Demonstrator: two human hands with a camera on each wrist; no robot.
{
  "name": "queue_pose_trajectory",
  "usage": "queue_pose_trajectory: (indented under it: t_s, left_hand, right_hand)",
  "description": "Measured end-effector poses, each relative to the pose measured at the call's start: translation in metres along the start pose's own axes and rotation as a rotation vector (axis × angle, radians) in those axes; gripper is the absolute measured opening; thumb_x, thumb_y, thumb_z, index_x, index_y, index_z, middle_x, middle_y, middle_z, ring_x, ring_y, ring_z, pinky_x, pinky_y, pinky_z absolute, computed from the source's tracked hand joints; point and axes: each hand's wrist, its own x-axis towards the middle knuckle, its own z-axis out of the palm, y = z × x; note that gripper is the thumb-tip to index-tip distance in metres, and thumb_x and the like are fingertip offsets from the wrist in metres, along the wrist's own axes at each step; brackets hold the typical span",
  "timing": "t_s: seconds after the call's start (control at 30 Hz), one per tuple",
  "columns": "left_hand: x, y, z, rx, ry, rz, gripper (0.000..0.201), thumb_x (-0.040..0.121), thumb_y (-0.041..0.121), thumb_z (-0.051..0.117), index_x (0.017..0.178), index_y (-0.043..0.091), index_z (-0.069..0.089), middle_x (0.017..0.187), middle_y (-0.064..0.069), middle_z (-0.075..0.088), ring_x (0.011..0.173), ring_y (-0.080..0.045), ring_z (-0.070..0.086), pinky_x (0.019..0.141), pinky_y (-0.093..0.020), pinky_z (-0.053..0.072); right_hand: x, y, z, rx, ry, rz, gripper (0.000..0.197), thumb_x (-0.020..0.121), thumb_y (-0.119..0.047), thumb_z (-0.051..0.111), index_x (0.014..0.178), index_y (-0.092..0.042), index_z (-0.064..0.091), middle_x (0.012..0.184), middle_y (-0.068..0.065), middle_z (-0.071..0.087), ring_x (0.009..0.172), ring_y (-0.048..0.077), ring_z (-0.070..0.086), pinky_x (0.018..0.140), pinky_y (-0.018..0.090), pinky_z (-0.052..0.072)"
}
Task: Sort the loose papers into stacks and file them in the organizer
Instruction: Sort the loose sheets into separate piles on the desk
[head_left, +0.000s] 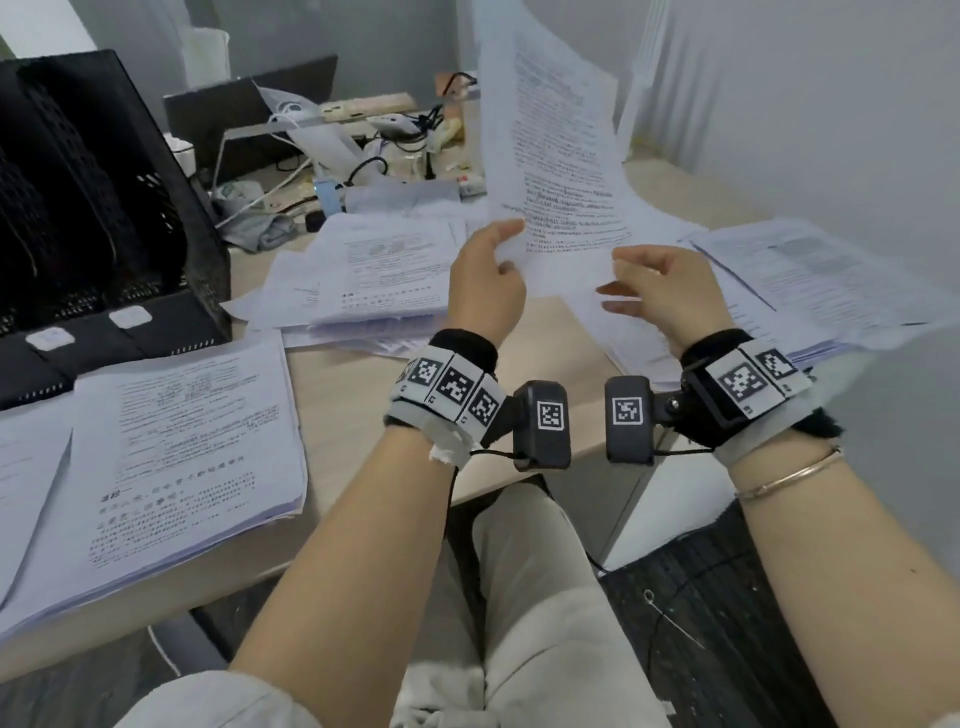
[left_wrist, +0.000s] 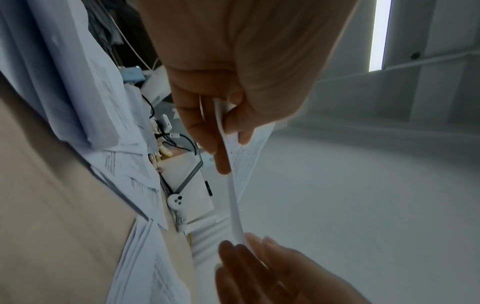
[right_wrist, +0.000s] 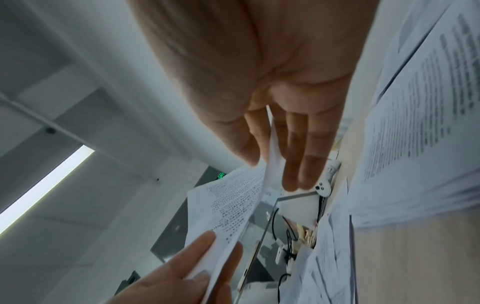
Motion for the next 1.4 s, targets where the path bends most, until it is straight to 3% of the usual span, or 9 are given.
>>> queue_pose_trajectory:
  t_s: [0.17,0.27,0.43,0.73,0.87,0.97,1.07,1.13,1.4]
  left_hand:
    - [0.001,0.002,0.028,0.004,-0.152,0.015,0.047,0.09,-0.003,0.044,0.135,0.012,0.046,0.141,-0.002,0.046,0.132,-0.013,0.038,0.104,-0.015,0.026]
    - [0.006,0.0,0.04,-0.029,-0.187,-0.06,0.046,0.091,0.002,0.049,0.135,0.011,0.045,0.14,-0.004,0.045,0.125,-0.022,0.047,0.108,-0.031,0.036]
    - [0.01,-0.003,0.063,-0.123,-0.16,-0.15,0.039,0.093,0.007,0.051,0.132,0.009,0.048,0.136,-0.009,0.045,0.095,-0.017,0.055,0.079,-0.031,0.055]
    - [-0.008,0.01,0.104,-0.028,-0.311,-0.116,0.045,0.088,0.01,0.06,0.131,0.01,0.049,0.134,-0.006,0.049,0.112,-0.027,0.057,0.098,-0.042,0.047]
    - [-0.015,0.007,0.112,0.006,-0.393,-0.161,0.052,0.089,0.008,0.059,0.138,0.006,0.041,0.138,-0.01,0.045,0.109,-0.028,0.06,0.096,-0.041,0.048]
    - [-0.022,0.003,0.113,-0.023,-0.433,-0.215,0.052,0.091,0.008,0.059,0.139,0.004,0.039,0.138,-0.01,0.044,0.084,-0.019,0.065,0.085,-0.031,0.052]
    - [-0.026,-0.003,0.113,0.034,-0.445,-0.23,0.055,0.087,0.023,0.066,0.135,0.006,0.043,0.138,-0.009,0.047,0.106,-0.022,0.06,0.095,-0.03,0.045]
    - [-0.025,-0.007,0.107,0.097,-0.429,-0.232,0.055,0.085,0.035,0.067,0.129,0.008,0.049,0.137,-0.007,0.047,0.12,-0.023,0.051,0.096,-0.024,0.038]
    - [-0.012,-0.017,0.044,0.023,-0.254,-0.212,0.052,0.08,0.055,0.064,0.114,0.017,0.059,0.126,0.005,0.053,0.112,-0.018,0.055,0.096,-0.041,0.048]
  right_hand:
    - [0.005,0.002,-0.033,0.038,0.157,-0.042,0.026,0.091,0.005,0.045,0.111,-0.001,0.062,0.123,0.015,0.053,0.061,0.007,0.067,0.073,0.026,0.058]
    - [0.005,0.001,-0.047,0.042,0.206,-0.047,0.034,0.089,0.011,0.042,0.115,0.001,0.061,0.126,0.01,0.051,0.07,0.008,0.068,0.072,0.024,0.058]
    - [0.005,0.004,-0.073,0.016,0.263,-0.049,0.039,0.087,0.015,0.04,0.114,-0.003,0.061,0.131,0.013,0.047,0.074,0.01,0.066,0.07,0.027,0.058]
    - [0.001,0.026,-0.11,-0.131,0.425,0.026,0.043,0.086,0.007,0.044,0.123,-0.01,0.059,0.131,0.004,0.051,0.067,0.005,0.06,0.083,0.037,0.057]
    - [0.0,0.032,-0.112,-0.249,0.428,0.008,0.045,0.083,0.004,0.047,0.123,-0.013,0.059,0.122,0.0,0.051,0.075,0.013,0.057,0.089,0.037,0.053]
    - [-0.003,0.032,-0.107,-0.344,0.419,0.004,0.044,0.079,-0.003,0.052,0.119,-0.018,0.061,0.135,0.006,0.047,0.098,0.017,0.054,0.098,0.035,0.045]
    - [-0.009,0.03,-0.101,-0.452,0.422,0.034,0.041,0.08,-0.011,0.054,0.119,-0.02,0.06,0.14,0.007,0.038,0.126,0.028,0.04,0.11,0.037,0.031]
    - [-0.013,0.028,-0.098,-0.496,0.416,0.042,0.04,0.082,-0.013,0.054,0.121,-0.02,0.059,0.14,0.008,0.035,0.129,0.028,0.035,0.109,0.033,0.028]
    - [-0.013,0.015,-0.042,-0.474,0.201,-0.046,0.032,0.08,-0.012,0.058,0.11,-0.022,0.064,0.132,0.003,0.05,0.124,0.025,0.045,0.108,0.045,0.033]
